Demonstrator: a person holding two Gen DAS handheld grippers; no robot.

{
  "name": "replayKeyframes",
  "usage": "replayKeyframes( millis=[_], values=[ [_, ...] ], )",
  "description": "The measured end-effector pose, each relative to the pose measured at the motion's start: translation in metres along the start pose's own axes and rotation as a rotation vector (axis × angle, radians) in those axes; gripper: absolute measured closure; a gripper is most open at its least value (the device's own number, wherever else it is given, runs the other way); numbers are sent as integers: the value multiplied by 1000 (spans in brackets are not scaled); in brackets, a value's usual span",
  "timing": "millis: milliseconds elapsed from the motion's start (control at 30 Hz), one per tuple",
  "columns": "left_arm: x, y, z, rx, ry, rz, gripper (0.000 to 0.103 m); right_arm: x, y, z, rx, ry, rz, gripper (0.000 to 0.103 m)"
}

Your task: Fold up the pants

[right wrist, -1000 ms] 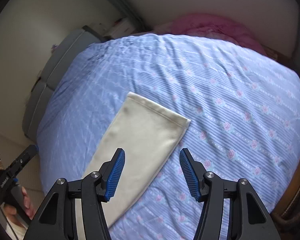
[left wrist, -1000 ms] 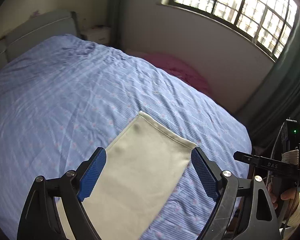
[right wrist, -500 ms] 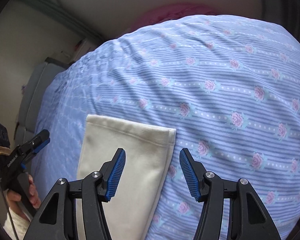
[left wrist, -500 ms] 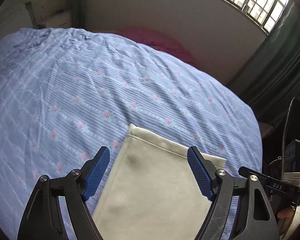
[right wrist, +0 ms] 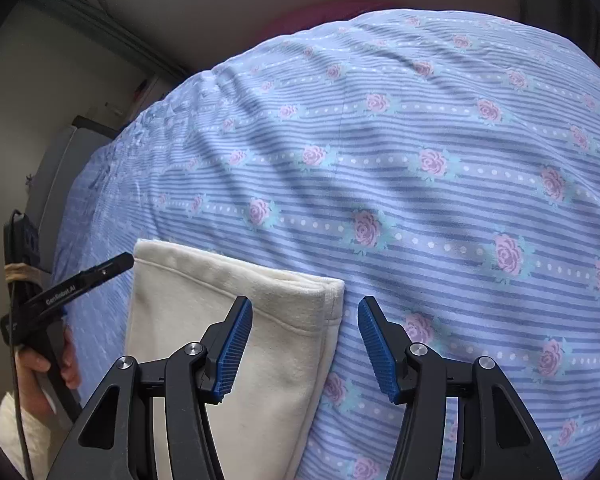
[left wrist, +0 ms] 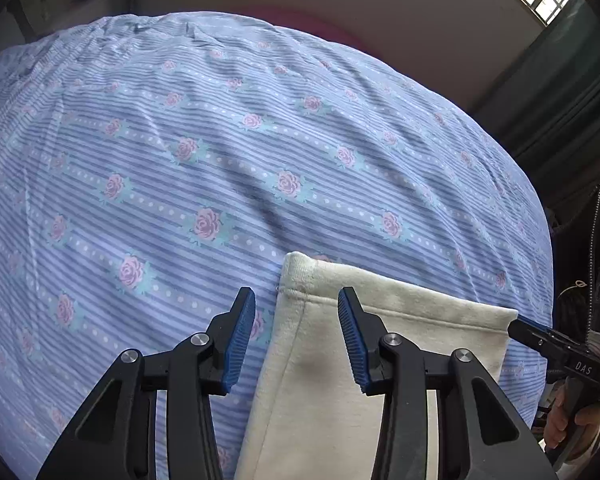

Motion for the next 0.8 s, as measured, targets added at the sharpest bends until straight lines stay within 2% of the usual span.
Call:
replayKeyframes(
  millis=[233, 600, 667, 700, 800],
  values=[
    [-4, -2, -30, -56, 5, -2, 63, 8, -8, -21, -46, 18, -1, 49],
    [0, 1, -53, -78, -51, 54, 62, 15, -3, -38, -65, 58, 15, 51],
    [0, 0, -53, -79, -60, 66, 66, 16, -1, -40, -68, 69, 17, 52],
    [3, -1, -54, -88, -78, 76, 74, 16, 1, -42, -69, 74, 25, 53],
    [5, -2, -55, -87, -68, 92, 76, 14, 4, -44, -72, 87, 59, 61]
  ],
)
Point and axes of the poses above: each gripper's, at about its wrist camera, not at the fingertips, and z roughly against the way its jaws point, x to its right, y to its top, the point moved 10 cm from there along -z, roughly the way its jaws point, and after that the axes turned 11 degrees about z, right-handed, at the moved point
